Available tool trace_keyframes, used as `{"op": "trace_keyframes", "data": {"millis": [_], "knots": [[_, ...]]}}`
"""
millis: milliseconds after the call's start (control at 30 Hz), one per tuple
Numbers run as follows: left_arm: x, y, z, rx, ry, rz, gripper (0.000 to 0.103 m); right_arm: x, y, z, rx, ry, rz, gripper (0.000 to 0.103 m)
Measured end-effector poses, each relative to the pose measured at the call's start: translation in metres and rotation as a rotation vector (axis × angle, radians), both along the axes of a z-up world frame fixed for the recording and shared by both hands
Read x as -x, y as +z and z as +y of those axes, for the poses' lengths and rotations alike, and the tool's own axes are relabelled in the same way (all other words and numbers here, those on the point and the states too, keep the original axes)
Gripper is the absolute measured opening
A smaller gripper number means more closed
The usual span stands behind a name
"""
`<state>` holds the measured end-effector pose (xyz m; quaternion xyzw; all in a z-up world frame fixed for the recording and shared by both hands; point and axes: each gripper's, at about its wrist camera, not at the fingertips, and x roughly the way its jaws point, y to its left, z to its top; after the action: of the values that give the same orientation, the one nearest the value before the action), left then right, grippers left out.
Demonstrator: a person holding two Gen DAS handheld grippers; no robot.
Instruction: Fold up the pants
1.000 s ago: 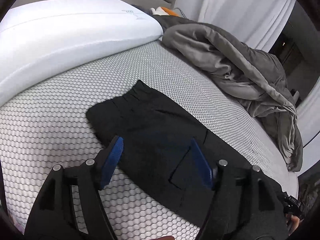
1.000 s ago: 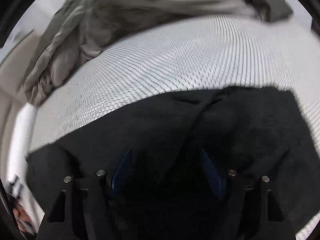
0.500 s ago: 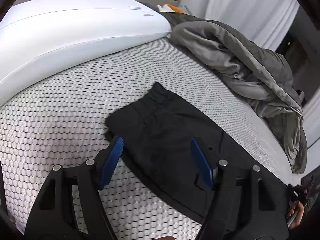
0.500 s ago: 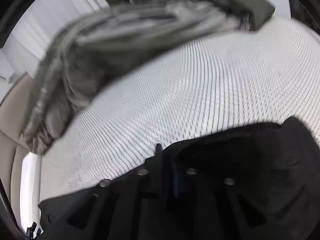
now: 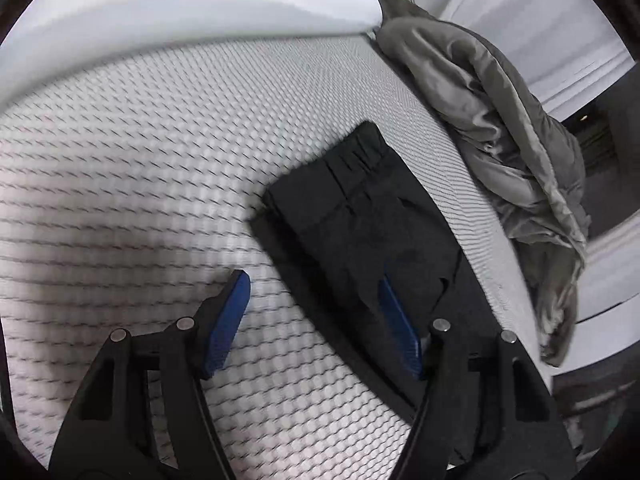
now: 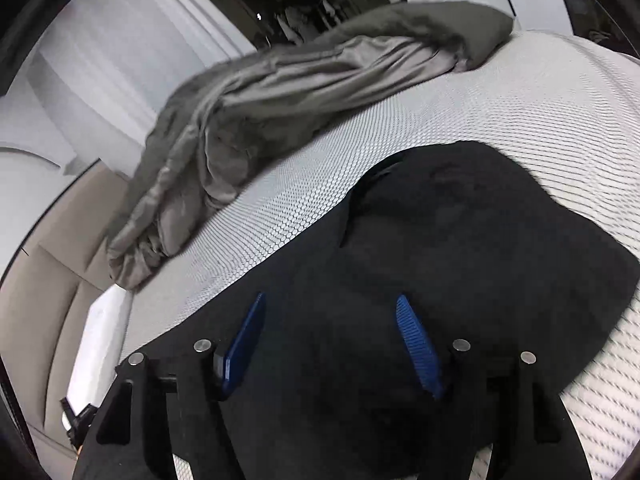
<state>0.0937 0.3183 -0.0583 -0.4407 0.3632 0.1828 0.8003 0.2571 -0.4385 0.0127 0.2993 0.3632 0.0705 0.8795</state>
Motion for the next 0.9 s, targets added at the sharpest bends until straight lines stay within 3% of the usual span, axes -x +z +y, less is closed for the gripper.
{"op": "trace_keyframes", "data": {"millis": [67,133,167,200,267,400,500,667,700,767,833,867,900], "knots": [[-0.008,-0.012,-0.001,0.044,0.005,-0.024,0.061,0.015,0.000,-0.010,-0.012,0.003,-0.025,0.073],[-0.010,-0.015,-0.004,0.023,0.048,-0.047,0.038,0.014,-0.002,-0.014,-0.014,0.005,-0.027,0.073],[-0.013,-0.016,-0.005,0.012,0.054,-0.046,0.016,0.015,-0.004,-0.019,-0.018,-0.007,-0.025,0.073],[-0.015,-0.017,-0.006,0.026,0.046,-0.065,0.008,0.014,-0.007,-0.024,-0.020,-0.017,-0.016,0.073],[-0.007,-0.007,-0.004,0.014,0.073,-0.111,0.005,0.015,-0.011,-0.036,-0.028,-0.040,0.002,0.073],[0.006,0.017,-0.005,-0.189,0.122,-0.055,0.005,0.024,-0.018,-0.067,-0.016,-0.088,0.043,0.073],[0.007,0.009,0.000,-0.176,0.143,-0.017,0.005,0.037,-0.030,-0.093,0.000,-0.147,0.102,0.074],[0.010,0.003,0.006,-0.157,0.139,-0.004,0.005,0.038,-0.077,-0.118,-0.295,-0.127,0.166,0.074],[0.009,0.003,0.005,-0.162,0.136,-0.002,0.005,0.035,-0.082,-0.119,-0.309,-0.136,0.171,0.071],[0.012,0.002,0.004,-0.169,0.133,0.003,0.005,0.032,-0.088,-0.121,-0.322,-0.193,0.149,0.061],[0.017,0.000,0.003,-0.170,0.132,0.009,0.005,0.027,-0.090,-0.119,-0.367,-0.220,0.107,0.043],[0.018,-0.001,0.002,-0.173,0.130,0.013,0.005,0.026,-0.090,-0.120,-0.385,-0.228,0.092,0.027],[0.021,0.000,-0.001,-0.179,0.124,0.013,0.005,0.026,-0.089,-0.120,-0.395,-0.244,0.076,0.024]]}}
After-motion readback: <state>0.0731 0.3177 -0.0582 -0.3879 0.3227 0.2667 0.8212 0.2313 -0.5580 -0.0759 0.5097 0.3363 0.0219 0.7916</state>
